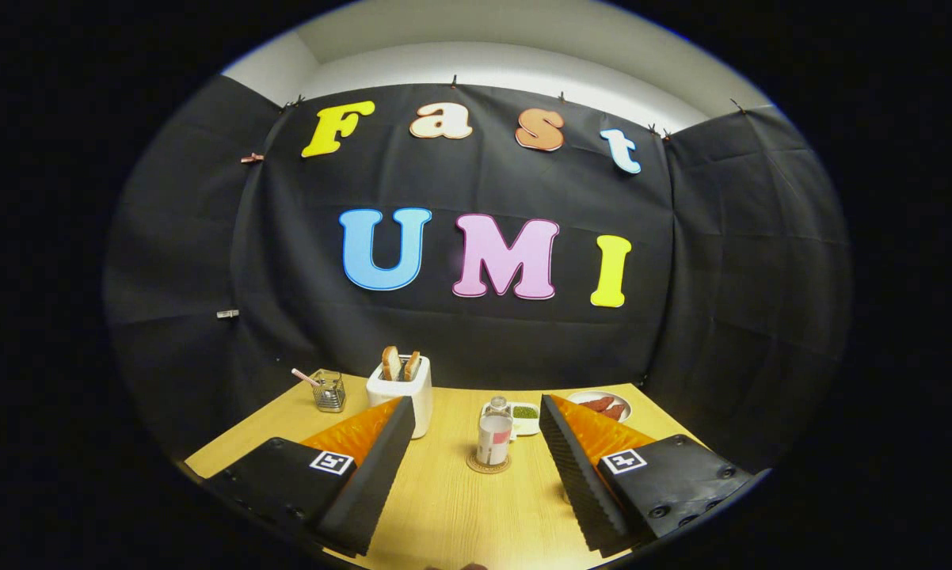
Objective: Take the bottle from table, then pour the juice into the cup, finally place the bottle on the coaster
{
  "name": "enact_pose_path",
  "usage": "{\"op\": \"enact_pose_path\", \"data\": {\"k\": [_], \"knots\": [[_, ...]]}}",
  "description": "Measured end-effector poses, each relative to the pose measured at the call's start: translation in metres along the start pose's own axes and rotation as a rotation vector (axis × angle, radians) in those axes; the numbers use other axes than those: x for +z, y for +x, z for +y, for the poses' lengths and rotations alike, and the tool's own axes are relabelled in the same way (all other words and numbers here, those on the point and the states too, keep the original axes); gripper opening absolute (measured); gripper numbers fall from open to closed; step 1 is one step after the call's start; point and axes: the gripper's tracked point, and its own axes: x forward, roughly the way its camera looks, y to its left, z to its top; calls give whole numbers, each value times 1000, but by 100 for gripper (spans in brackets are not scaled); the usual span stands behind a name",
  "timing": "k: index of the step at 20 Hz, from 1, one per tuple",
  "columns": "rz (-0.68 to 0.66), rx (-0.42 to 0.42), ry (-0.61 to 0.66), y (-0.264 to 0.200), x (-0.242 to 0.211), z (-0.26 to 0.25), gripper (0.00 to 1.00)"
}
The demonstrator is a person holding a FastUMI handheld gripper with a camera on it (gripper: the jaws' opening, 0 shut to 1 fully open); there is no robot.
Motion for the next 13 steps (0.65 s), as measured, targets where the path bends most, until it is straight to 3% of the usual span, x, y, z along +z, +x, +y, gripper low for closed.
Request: {"op": "enact_pose_path", "data": {"k": [13], "knots": [[17, 79, -32, 16, 13, 20, 97]]}}
